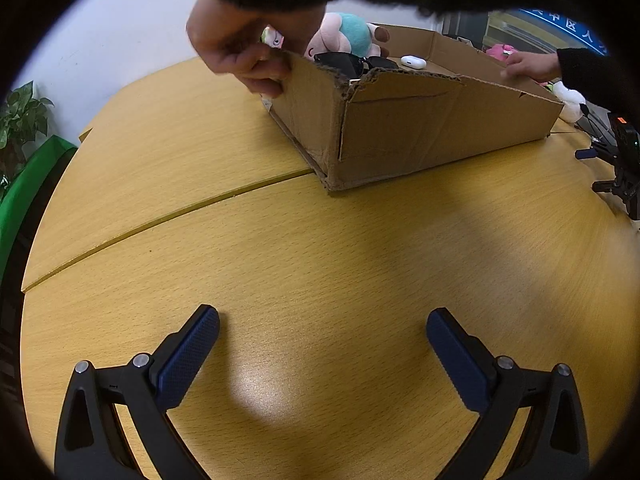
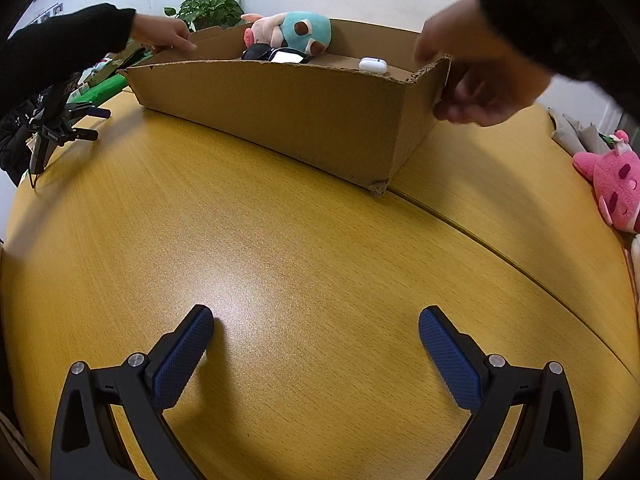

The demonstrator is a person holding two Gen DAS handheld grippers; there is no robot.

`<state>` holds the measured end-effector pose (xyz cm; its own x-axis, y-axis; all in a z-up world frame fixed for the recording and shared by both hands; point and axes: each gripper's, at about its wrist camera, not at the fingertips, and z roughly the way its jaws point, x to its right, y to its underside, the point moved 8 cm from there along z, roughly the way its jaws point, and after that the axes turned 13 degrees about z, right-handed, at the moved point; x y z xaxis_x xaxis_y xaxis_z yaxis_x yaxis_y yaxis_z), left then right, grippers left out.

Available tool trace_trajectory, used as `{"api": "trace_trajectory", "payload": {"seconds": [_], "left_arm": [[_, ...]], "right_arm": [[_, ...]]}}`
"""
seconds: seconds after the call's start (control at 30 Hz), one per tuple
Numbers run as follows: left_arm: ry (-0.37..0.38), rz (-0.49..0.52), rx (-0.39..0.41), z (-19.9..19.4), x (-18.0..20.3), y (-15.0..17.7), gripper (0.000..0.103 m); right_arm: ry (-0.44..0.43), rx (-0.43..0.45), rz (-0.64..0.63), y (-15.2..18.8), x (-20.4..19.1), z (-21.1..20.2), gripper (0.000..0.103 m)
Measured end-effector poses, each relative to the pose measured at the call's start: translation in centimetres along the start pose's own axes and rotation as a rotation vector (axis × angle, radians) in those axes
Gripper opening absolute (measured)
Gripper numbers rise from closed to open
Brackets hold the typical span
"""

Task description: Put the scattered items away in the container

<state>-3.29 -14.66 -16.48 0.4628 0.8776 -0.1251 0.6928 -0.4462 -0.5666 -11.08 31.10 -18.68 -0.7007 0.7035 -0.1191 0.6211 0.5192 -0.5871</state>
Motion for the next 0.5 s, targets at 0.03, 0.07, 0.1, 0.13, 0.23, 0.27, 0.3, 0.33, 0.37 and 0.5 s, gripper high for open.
{"api": "trace_trajectory", "payload": {"seconds": [0.03, 0.07, 0.1, 0.13, 0.23, 0.27, 0.3, 0.33, 0.37, 0.5], "left_arm": [[-0.001, -0.006, -0.002, -0.02, -0.06, -0.02, 0.103], [-0.007, -0.014, -0.004, 0.02, -0.22, -0.03, 0.103], [-0.013, -0.021, -0.004, 0.04, -0.40, -0.06, 0.103], [-0.016, -0.022, -0.004, 0.06, -0.41, -0.12, 0.103], [-0.019, -0.017, -0.003, 0.12, -0.27, -0.27, 0.103], [-0.019, -0.017, -0.002, 0.15, -0.22, -0.32, 0.103], [-0.019, -0.017, -0.002, 0.19, -0.16, -0.37, 0.103], [-0.019, -0.017, -0.002, 0.22, -0.11, -0.40, 0.103], [-0.019, -0.017, -0.002, 0.21, -0.17, -0.30, 0.103], [-0.019, -0.016, -0.001, 0.26, -0.24, -0.20, 0.103]], "right_arm": [[0.000, -0.001, 0.000, 0.01, 0.02, -0.02, 0.103], [0.000, -0.001, 0.000, 0.00, 0.04, -0.03, 0.103], [0.000, -0.001, 0.000, -0.01, 0.04, -0.02, 0.103], [0.000, -0.001, 0.000, -0.01, 0.03, -0.02, 0.103], [0.001, 0.000, -0.001, 0.06, -0.02, -0.12, 0.103], [0.001, -0.001, -0.001, 0.06, -0.02, -0.12, 0.103], [0.000, -0.001, -0.001, 0.03, 0.01, -0.11, 0.103], [0.000, -0.001, -0.001, 0.03, 0.01, -0.12, 0.103], [0.000, -0.001, -0.001, 0.03, 0.01, -0.11, 0.103], [0.000, -0.002, -0.001, 0.02, 0.05, -0.10, 0.103]]}}
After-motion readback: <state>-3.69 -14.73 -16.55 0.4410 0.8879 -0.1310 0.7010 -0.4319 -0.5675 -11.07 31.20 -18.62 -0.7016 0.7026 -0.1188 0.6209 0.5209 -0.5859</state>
